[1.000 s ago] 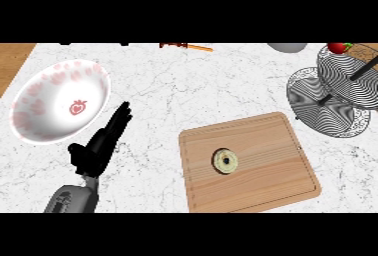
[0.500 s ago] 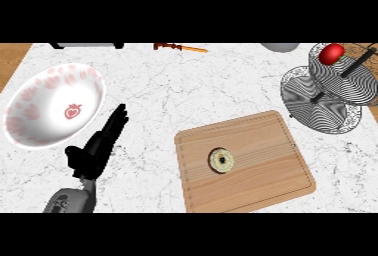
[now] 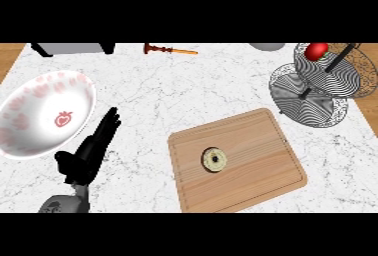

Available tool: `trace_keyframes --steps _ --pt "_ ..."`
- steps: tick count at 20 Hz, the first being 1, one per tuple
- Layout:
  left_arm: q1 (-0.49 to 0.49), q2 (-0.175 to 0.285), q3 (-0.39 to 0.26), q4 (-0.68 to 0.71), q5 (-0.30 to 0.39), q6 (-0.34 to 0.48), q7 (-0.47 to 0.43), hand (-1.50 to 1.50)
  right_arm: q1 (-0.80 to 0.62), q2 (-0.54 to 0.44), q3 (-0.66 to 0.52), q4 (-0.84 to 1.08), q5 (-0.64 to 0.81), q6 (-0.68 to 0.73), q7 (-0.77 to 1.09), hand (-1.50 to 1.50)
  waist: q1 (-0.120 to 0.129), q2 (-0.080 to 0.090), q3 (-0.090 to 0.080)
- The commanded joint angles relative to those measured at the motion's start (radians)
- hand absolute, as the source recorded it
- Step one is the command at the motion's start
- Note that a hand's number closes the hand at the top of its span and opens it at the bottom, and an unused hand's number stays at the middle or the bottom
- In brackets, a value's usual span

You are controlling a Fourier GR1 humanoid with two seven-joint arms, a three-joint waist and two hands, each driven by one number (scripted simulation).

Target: Pick the tomato from the cutting board and place it in the tiered basket

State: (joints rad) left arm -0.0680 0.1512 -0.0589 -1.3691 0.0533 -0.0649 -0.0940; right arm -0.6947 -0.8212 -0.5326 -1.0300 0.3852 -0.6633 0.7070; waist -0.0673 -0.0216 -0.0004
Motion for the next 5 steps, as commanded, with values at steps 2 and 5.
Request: trace_keyframes --steps 2,5 --pt "0.041 0.036 0.037 0.004 0.011 -0.012 -0.023 0.00 0.262 -0.017 -0.119 -0.269 -0.106 0.078 0.020 -1.50 -0.041 -0.009 0.000" --pt "0.040 0.013 0.039 -0.015 0.021 0.007 -0.004 0.00 0.431 0.021 -0.201 -0.403 -0.191 0.165 0.000 -1.50 -0.055 -0.010 0.001"
